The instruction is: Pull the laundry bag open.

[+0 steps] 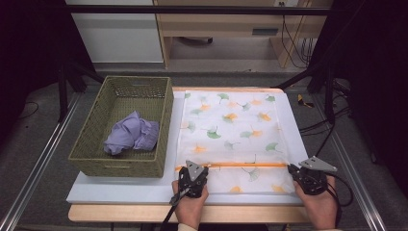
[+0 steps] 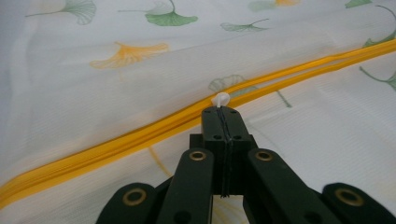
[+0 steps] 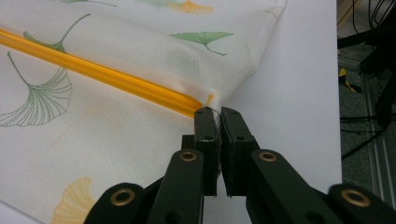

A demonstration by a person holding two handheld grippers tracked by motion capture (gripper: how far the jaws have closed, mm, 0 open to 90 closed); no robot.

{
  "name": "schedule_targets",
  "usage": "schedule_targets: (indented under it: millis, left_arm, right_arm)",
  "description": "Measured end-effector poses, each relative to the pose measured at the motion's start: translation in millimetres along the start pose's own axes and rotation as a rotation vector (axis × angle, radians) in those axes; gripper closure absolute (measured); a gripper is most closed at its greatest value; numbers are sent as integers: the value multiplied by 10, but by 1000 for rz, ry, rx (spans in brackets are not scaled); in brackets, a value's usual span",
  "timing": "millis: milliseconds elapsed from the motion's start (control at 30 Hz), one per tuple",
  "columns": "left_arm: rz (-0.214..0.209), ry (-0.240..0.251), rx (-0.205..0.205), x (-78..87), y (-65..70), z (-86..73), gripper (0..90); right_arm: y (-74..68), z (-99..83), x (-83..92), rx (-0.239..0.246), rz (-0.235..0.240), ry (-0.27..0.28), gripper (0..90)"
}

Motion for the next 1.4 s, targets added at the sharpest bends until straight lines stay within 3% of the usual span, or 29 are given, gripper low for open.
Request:
schedule_targets:
  millis: [700, 1067, 1400]
  left_arm:
    - [49, 5, 26, 129, -288, -151, 894]
    - [83, 6, 60, 188, -476, -243, 894]
    - [101, 11, 70, 218, -571, -278, 895]
  right_arm:
    - [-1, -9, 1, 4, -4, -12, 863]
    - [-9, -7, 1, 5, -2, -16, 863]
    - [-8, -9, -3, 5, -5, -19, 863]
Point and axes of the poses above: each handheld gripper's, and its own axes: x roughly backward along the jaws, z roughly out of its top, y roughly to its right, the point moved 1 cm from there along -x, roughly forward along the jaws, and after that the axes turned 12 degrees about z, right-handed, at the moved point
